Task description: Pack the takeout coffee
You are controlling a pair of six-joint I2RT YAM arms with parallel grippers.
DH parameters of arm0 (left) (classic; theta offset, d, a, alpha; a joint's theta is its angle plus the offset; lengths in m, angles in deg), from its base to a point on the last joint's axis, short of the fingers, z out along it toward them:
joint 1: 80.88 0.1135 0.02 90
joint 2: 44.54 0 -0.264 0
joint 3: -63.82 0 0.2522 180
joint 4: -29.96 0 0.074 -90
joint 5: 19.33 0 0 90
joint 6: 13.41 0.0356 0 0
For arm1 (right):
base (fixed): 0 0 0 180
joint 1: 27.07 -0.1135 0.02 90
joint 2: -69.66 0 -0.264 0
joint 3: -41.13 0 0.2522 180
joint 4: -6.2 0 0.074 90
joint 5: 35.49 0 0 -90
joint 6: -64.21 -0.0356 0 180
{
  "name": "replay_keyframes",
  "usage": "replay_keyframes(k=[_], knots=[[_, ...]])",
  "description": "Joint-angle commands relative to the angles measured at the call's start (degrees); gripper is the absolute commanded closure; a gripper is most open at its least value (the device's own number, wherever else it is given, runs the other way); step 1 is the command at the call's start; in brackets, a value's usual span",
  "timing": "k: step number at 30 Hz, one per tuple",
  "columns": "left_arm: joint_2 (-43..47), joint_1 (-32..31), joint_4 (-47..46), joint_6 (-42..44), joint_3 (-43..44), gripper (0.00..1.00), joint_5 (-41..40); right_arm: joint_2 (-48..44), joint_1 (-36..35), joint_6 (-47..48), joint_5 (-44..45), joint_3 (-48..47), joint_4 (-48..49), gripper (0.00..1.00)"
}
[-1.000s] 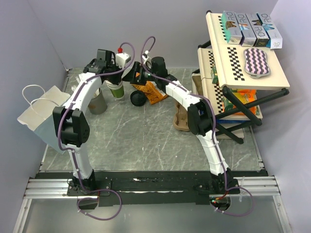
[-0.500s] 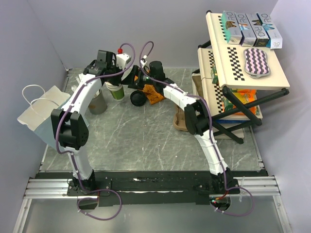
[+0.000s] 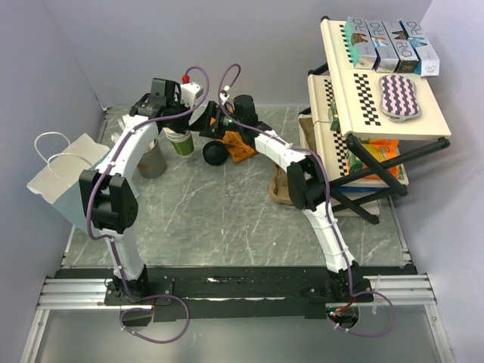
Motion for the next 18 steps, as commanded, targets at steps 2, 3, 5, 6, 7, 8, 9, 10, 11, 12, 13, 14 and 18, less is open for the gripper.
replay_keyframes(k=[2,3,5,6,7,8,9,10,11,12,13,14,18], knots=[[3.63,-0.74,0.19,-1.51,0.37,0.99,3.03,2.27,0.20,-1.08,2.30,-2.96,1.17,0.12],[3.81,-0.83,0.28,-1.42,0.28,0.99,3.38,2.44,0.11,-0.82,2.56,-3.14,1.08,0.12],[3.99,-0.83,0.55,-1.51,0.19,0.99,3.82,3.41,0.11,-0.47,3.00,-4.28,0.56,0.12],[4.16,-0.83,0.72,-1.60,0.11,0.99,3.82,3.67,0.11,-0.29,3.44,-4.46,0.46,0.12],[4.25,-0.83,0.90,-1.60,0.02,0.99,3.99,3.93,-0.06,-0.12,3.53,-4.63,0.46,0.12],[4.51,-0.91,0.98,-1.43,0.02,0.99,4.08,3.94,0.02,-0.03,3.62,-4.72,0.55,0.12],[4.60,-1.00,1.07,-1.51,-0.07,0.99,4.08,4.20,0.02,-0.20,3.53,-4.72,0.81,0.12],[4.69,-1.00,1.25,-1.42,-0.24,0.99,4.26,4.20,0.11,-0.29,3.44,-4.64,0.99,0.12],[4.69,-1.00,1.34,-1.51,-0.33,0.99,4.35,4.11,0.03,-0.47,3.44,-4.55,1.25,0.12],[4.69,-1.00,1.25,-1.42,-0.33,0.99,4.52,4.11,0.02,-0.47,3.44,-4.55,1.43,0.12],[4.78,-1.00,1.16,-1.51,-0.33,0.99,4.61,4.03,0.02,-0.47,3.53,-4.63,1.34,0.12],[4.69,-1.00,1.07,-1.60,-0.25,0.99,4.52,4.11,-0.06,-0.12,3.70,-4.72,1.08,0.12],[4.34,-1.00,0.02,-1.34,0.28,0.99,2.77,4.20,-0.15,0.76,5.37,-5.34,-2.34,0.12]])
